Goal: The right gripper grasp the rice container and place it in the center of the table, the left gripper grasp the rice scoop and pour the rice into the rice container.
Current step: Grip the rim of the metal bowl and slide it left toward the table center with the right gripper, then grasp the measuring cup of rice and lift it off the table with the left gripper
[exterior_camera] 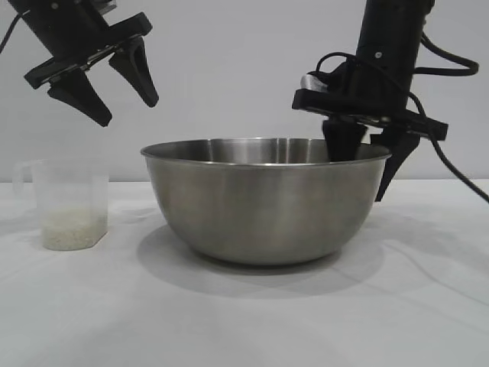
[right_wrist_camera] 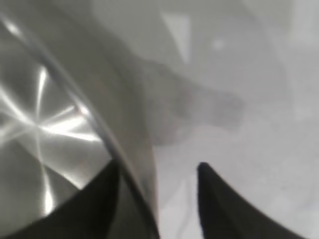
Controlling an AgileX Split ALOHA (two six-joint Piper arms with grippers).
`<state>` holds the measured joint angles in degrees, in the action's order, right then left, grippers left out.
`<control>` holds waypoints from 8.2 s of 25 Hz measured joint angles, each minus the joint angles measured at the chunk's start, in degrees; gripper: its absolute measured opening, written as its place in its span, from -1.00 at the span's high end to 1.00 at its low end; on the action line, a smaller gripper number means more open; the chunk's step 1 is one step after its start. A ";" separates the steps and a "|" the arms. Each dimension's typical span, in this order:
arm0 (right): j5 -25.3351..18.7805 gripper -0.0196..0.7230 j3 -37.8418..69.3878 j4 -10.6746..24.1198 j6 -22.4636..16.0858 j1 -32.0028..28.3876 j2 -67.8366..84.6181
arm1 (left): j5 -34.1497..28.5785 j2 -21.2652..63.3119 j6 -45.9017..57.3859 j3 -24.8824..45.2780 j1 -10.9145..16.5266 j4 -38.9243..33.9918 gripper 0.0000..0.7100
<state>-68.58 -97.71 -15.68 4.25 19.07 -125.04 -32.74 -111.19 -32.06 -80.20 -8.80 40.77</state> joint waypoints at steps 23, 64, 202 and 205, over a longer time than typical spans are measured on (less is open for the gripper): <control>-2.22 -0.49 -11.94 18.94 -4.55 -5.99 6.49 | -0.27 0.00 0.00 0.00 0.00 0.00 -0.35; -2.31 -0.49 51.94 16.65 -8.06 -9.15 83.23 | -0.27 0.00 0.00 0.00 0.00 0.00 -0.35; 3.26 -0.49 69.68 15.81 -5.15 -9.15 126.02 | 97.88 6.69 42.44 74.70 0.00 -47.59 -0.19; 3.26 -0.49 69.68 15.81 -5.15 -9.15 126.02 | 97.88 6.56 42.44 73.43 0.00 -47.72 -0.19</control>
<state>-65.32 -28.03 0.13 -0.90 9.92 0.98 65.14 -104.63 10.38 -6.78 -8.80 -6.95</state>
